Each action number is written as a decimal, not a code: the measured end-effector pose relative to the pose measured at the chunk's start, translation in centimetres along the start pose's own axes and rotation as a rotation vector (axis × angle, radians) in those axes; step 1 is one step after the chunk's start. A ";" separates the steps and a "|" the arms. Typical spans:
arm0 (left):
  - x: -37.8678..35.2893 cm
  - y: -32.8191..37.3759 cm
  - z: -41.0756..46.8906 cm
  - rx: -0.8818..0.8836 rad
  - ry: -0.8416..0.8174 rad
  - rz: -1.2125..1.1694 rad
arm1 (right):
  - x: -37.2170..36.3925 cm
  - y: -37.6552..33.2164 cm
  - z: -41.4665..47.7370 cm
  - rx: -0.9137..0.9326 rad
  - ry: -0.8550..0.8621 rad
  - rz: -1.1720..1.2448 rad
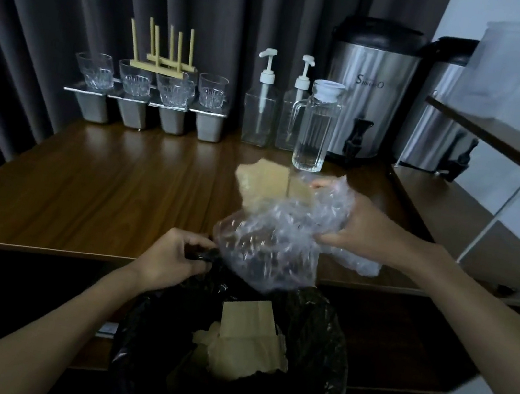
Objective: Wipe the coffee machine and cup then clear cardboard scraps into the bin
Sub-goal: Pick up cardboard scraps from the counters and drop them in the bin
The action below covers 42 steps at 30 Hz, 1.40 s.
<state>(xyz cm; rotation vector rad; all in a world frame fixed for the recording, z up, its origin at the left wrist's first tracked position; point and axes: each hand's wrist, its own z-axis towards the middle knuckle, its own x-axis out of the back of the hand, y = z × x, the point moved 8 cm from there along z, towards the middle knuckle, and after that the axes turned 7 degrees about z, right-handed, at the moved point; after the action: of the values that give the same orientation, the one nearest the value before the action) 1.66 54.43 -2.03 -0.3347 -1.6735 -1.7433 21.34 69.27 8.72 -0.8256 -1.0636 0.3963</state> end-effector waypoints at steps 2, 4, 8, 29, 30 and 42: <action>0.1 -0.1 0.1 -0.014 0.015 -0.022 | -2.3 -1.3 -1.6 -0.021 -0.149 -0.036; 0.1 -0.4 0.1 -0.015 0.036 -0.020 | -4.9 -1.2 -3.1 -0.109 -0.275 -0.155; -0.1 -0.9 0.3 -0.015 -0.008 -0.005 | -10.1 -0.2 -4.6 -0.214 -0.446 -0.306; -0.3 -1.7 0.4 0.041 -0.014 0.044 | -13.6 -2.4 -4.4 -0.044 -0.348 -0.294; -0.3 -1.7 0.4 0.043 -0.023 0.045 | -14.2 -1.6 -4.5 -0.085 -0.374 -0.313; -0.5 -2.3 0.2 0.109 -0.021 0.063 | -19.4 2.6 -5.6 -0.256 -0.600 -0.341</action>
<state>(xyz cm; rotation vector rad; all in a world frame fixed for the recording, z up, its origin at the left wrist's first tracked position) 0.54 54.66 -4.12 -0.3530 -1.7458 -1.6012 17.75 56.07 -6.36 -0.7449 -1.8133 0.2204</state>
